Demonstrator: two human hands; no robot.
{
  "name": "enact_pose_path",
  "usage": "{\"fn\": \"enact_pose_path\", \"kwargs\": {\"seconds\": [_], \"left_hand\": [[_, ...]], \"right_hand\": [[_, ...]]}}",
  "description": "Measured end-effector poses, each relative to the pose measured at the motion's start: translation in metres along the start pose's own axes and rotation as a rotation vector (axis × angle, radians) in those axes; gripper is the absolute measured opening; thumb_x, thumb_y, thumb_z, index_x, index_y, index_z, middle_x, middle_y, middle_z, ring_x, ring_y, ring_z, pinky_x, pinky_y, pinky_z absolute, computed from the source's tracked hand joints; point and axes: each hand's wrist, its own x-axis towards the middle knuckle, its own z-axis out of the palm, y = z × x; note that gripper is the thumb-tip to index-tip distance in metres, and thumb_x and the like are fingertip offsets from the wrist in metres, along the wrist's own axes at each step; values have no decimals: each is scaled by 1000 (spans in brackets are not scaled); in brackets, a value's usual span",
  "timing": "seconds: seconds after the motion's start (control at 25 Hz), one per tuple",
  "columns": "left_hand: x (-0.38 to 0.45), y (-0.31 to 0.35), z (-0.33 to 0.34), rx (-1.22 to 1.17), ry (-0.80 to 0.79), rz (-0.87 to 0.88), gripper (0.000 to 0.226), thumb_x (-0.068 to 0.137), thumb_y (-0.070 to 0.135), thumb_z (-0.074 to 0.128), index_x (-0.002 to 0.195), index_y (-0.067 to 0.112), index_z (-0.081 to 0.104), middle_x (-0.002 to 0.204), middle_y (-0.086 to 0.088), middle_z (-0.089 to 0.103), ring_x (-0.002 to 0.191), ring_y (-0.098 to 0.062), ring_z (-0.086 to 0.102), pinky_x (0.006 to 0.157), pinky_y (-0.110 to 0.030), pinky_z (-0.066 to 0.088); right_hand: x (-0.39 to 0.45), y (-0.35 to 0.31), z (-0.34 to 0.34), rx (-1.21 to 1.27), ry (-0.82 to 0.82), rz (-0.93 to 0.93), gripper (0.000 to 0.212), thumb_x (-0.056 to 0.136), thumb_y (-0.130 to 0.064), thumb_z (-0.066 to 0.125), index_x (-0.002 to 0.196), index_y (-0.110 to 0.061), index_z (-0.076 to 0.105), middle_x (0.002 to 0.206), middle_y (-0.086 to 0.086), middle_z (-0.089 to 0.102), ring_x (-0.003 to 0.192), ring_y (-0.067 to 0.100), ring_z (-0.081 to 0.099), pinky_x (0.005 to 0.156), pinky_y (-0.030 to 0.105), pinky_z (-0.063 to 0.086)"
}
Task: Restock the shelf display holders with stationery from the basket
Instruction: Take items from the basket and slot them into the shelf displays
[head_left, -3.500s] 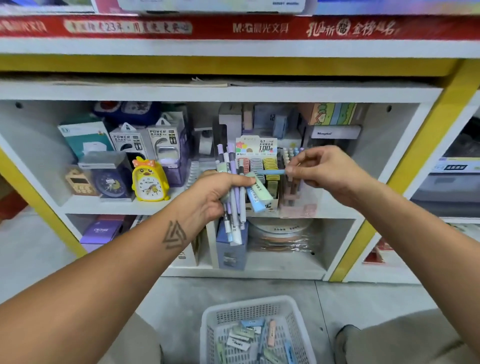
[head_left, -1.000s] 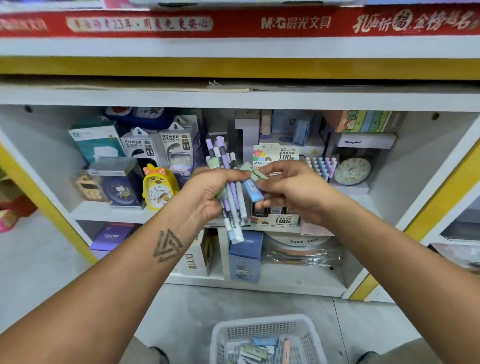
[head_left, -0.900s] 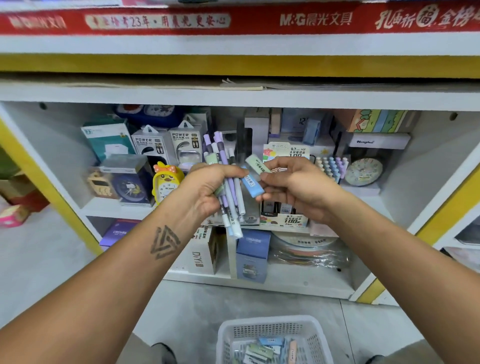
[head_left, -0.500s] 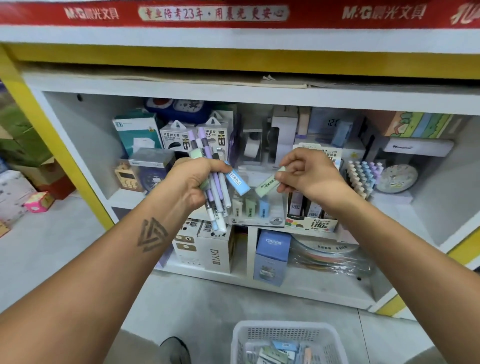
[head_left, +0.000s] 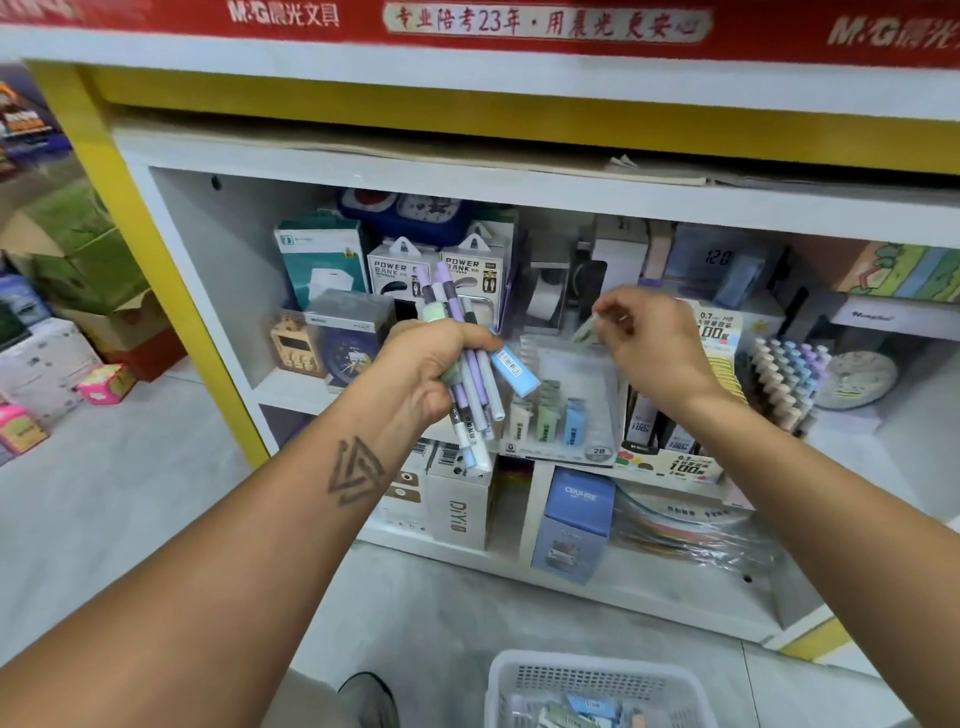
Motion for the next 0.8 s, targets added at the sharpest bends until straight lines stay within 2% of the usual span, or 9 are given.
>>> {"fn": "enact_pose_path", "kwargs": {"seconds": [0.08,0.16,0.24,0.32,0.4,0.48,0.6,0.72,0.8], "left_hand": [[2,0,0,-2,-1,1,14,74,-18,71,79,-6,65,94,-27,73,78,-37,74,55,-45,60],[4,0,-1,-7,-1,-2,14,74,-17,71,78,-6,64,92,-27,73,78,-38,74,57,-46,60],[5,0,-3,-11,-5,-13,13,74,-17,71,79,-7,65,87,-24,73,69,-35,74,51,-43,59],[6,0,-6,-10,-3,-26,16,74,-16,72,86,-9,65,82,-24,72,60,-33,73,46,-40,57],[5,0,-8,-12,4,-29,22,73,-16,73,93,-10,64,76,-24,72,58,-34,72,45,-39,56],[4,1,-8,-14,4,-29,27,73,-15,73,97,-11,64,82,-26,72,62,-36,73,47,-40,57],[4,0,-7,-16,3,-20,25,73,-16,73,95,-9,64,92,-28,72,68,-37,74,49,-41,57],[4,0,-6,-11,-3,-10,19,73,-16,73,87,-6,65,91,-25,73,73,-36,74,53,-42,59],[4,0,-6,-5,-2,-13,20,72,-15,73,88,-6,65,92,-25,74,77,-37,74,60,-46,61]], "right_hand": [[4,3,13,-145,-106,-114,15,95,-10,63,108,-12,71,102,6,70,91,23,63,82,29,49],[6,6,26,-169,-196,-157,14,94,-8,64,106,-12,70,100,7,70,91,25,64,81,29,49],[6,9,34,-159,-252,-145,12,94,-8,64,103,-14,70,94,5,69,85,23,65,79,32,53],[6,12,39,-164,-296,-139,13,94,-8,63,103,-17,68,89,2,68,80,18,66,76,33,56],[6,13,41,-159,-325,-140,16,94,-6,62,97,-22,62,83,-3,66,75,8,65,68,28,54],[7,13,42,-173,-325,-162,19,91,-4,63,87,-22,57,77,-8,63,72,1,62,62,25,50],[7,9,43,-171,-339,-209,20,89,-4,67,83,-21,59,76,-10,63,71,-4,58,62,22,47],[6,10,44,-201,-348,-251,17,90,-3,67,84,-19,61,79,-4,64,74,9,63,64,26,49],[7,13,44,-220,-363,-220,14,90,-2,66,87,-15,65,84,0,66,79,15,65,65,22,48]]}}
